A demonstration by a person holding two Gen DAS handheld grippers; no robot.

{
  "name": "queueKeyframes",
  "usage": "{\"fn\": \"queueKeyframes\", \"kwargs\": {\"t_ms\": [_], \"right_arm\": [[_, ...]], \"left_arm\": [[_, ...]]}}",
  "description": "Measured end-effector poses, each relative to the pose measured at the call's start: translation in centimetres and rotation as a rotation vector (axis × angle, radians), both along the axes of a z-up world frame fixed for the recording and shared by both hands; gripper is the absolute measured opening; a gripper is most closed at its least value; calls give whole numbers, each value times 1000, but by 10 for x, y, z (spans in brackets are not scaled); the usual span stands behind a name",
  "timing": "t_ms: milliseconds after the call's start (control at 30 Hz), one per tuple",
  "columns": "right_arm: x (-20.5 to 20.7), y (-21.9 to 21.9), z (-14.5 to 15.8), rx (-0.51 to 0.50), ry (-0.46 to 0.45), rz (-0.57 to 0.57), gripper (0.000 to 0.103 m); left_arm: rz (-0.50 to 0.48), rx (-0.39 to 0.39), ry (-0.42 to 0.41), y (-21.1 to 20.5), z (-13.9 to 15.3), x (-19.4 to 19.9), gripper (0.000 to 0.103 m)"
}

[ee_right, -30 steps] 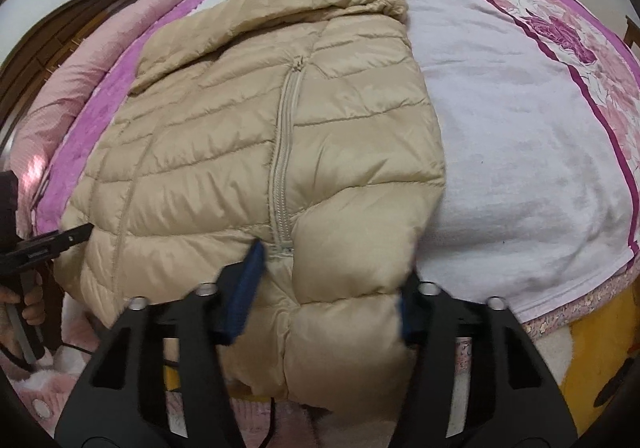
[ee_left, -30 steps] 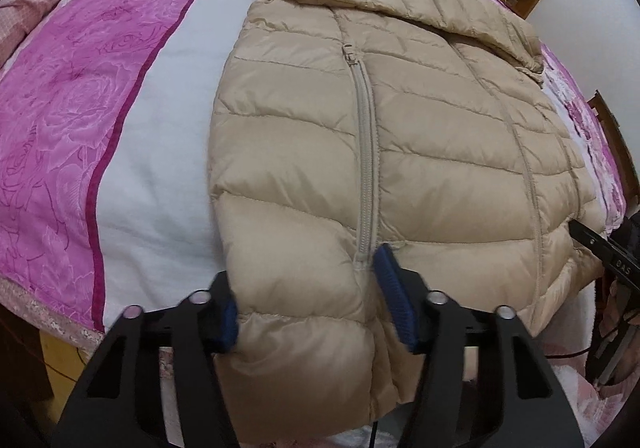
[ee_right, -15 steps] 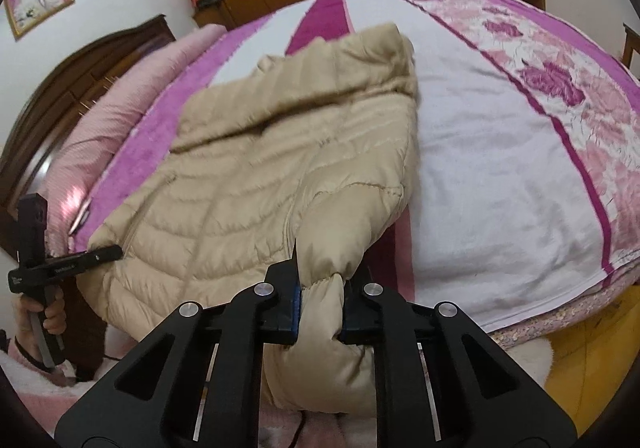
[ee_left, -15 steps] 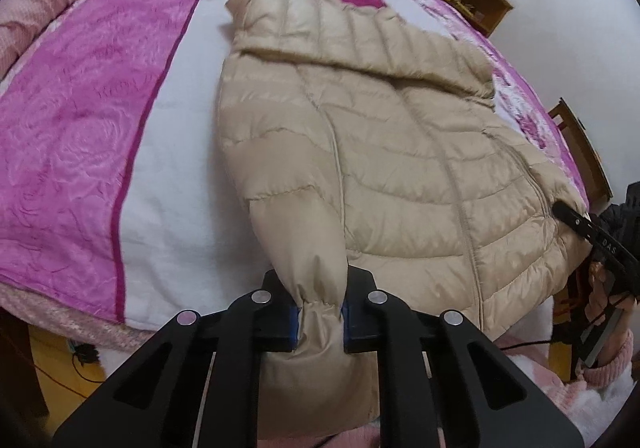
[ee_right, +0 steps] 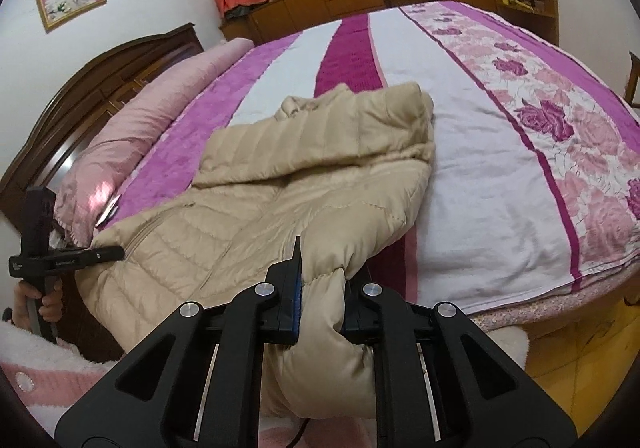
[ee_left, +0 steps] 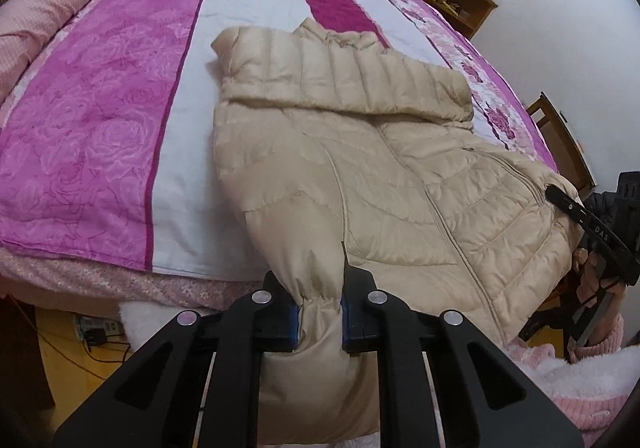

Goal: Fold large clothes
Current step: 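Lift the hem with both tools and fold it toward the collar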

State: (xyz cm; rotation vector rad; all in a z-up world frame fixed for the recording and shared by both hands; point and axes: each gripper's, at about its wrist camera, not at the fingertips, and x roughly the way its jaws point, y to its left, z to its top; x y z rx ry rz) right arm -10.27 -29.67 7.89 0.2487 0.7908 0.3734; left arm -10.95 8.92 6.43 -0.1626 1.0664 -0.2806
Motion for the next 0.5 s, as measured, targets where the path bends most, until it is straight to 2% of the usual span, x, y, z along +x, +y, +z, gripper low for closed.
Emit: {"fn": "queueKeyframes", "kwargs": {"t_ms": [200, 500], "right_arm": [[14, -3, 0, 31, -25, -22, 13], [62, -3, 17, 12, -125, -53, 13]], "left_arm": [[11, 0, -39, 1, 5, 15, 15], [19, 54, -161, -3, 28, 63, 15]]}}
